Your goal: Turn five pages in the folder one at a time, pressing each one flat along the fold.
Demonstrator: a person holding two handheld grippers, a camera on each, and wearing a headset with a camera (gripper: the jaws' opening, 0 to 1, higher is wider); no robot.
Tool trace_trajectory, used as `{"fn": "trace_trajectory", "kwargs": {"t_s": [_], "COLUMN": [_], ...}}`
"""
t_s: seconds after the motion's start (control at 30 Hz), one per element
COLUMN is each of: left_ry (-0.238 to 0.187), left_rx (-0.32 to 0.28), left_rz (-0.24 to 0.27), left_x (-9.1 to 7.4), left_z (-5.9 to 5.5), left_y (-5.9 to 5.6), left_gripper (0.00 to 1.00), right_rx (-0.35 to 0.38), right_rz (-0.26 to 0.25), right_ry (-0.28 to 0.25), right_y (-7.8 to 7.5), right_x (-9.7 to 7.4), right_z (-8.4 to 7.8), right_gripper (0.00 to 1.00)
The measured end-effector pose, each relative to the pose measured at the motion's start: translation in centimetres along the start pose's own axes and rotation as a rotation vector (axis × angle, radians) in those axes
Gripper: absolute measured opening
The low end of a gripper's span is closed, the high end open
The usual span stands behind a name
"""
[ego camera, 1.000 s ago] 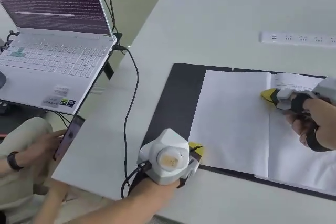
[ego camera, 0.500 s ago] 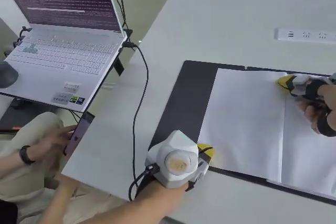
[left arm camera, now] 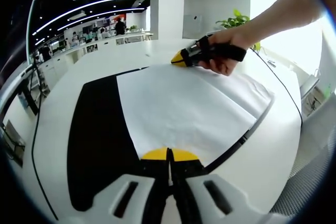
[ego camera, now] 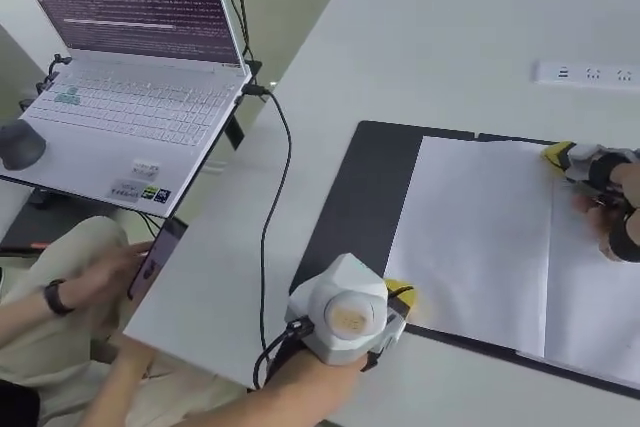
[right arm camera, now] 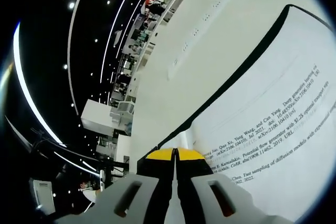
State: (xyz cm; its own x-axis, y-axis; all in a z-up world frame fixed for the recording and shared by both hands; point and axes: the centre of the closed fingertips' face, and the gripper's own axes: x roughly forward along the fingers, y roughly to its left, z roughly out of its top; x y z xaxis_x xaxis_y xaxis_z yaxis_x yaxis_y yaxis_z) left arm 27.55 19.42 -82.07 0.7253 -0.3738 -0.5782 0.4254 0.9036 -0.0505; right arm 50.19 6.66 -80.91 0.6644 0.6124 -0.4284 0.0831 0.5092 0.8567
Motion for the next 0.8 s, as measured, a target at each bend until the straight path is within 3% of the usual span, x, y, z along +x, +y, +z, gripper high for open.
{"fn": "trace_trajectory", "kwargs": {"t_s": [0.03, 0.23, 0.43, 0.6, 0.73, 0.8], "left_ry": [0.0, 0.003, 0.014, 0.016, 0.021, 0.022], "left_rx": [0.0, 0.0, 0.01, 0.003, 0.006, 0.007], "left_rz": [0.0, 0.0, -0.008, -0.004, -0.006, -0.007], "left_x": [0.0, -0.1, -0.1, -0.1, 0.0, -0.1], "left_z": [0.0, 0.0, 0.0, 0.1, 0.1, 0.1], "left_y": [0.0, 0.0, -0.1, -0.1, -0.1, -0.1], "left_gripper": [0.0, 0.0, 0.0, 0.0, 0.0, 0.0], "right_rx": [-0.003, 0.03, 0.066, 0.069, 0.108, 0.105], "right_rz": [0.008, 0.018, 0.022, 0.027, 0.045, 0.047], "right_ry": [0.036, 0.124, 0.13, 0.189, 0.171, 0.217], "right_y": [0.1, -0.2, -0.7, -0.8, -0.9, -0.8], "right_x": [-0.2, -2.0, -3.6, -5.5, -6.8, -7.4], "right_z": [-0.7, -3.2, -3.8, -6.4, -7.1, -8.4], "right_gripper": [0.0, 0.0, 0.0, 0.0, 0.0, 0.0]}}
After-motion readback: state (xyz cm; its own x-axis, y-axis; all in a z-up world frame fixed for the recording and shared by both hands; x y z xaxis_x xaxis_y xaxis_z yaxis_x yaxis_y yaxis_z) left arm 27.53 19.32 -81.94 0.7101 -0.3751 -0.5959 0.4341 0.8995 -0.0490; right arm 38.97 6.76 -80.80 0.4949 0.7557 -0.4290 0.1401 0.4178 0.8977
